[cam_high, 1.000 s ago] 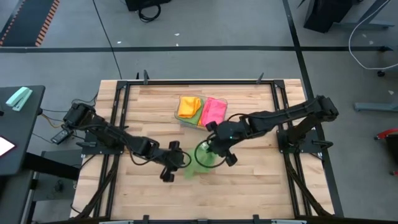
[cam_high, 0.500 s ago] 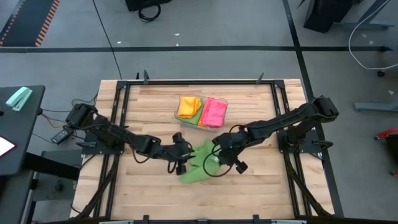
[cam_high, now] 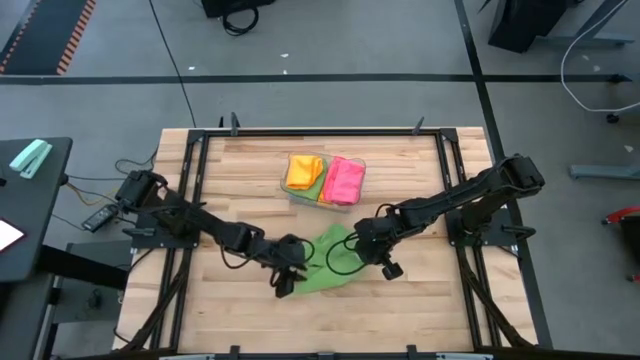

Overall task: Fold microfiber towels
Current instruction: Fold the green microfiber cloth

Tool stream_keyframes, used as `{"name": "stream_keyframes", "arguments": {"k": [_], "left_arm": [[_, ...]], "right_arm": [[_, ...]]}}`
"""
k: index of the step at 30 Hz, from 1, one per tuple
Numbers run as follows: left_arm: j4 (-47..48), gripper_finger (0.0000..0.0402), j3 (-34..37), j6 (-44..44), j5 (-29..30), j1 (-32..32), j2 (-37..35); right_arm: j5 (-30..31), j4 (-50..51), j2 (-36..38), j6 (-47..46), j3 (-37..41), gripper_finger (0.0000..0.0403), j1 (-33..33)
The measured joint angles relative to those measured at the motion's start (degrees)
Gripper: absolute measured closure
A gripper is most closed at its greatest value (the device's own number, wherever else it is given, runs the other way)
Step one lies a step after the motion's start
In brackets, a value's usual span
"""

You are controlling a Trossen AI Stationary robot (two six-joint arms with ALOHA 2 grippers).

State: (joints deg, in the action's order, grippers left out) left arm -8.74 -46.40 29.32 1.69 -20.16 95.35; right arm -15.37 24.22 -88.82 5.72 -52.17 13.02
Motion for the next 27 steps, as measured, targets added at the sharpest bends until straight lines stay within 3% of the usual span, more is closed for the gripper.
{"name": "stream_keyframes", "arguments": {"k": [9,17,21,27], "left_arm": [[4.3,0.0238,0.0,13.9,-5.4,-1.4,1.5],[4.1,0.0242,0.0,16.6,-7.1,-2.3,3.1],[4.3,0.0281,0.0,16.5,-5.9,-2.3,3.0],[4.3,0.0386,0.0,15.8,-5.3,-2.4,3.0]], "right_arm": [[-0.2,-2.4,0.0,0.2,0.0,0.0374,1.6],[-0.2,-2.6,0.0,0.1,0.0,0.0373,1.7],[-0.1,-2.8,0.0,0.1,0.0,0.0373,1.7],[-0.1,-2.8,0.0,-0.4,0.0,0.0373,1.7]]}}
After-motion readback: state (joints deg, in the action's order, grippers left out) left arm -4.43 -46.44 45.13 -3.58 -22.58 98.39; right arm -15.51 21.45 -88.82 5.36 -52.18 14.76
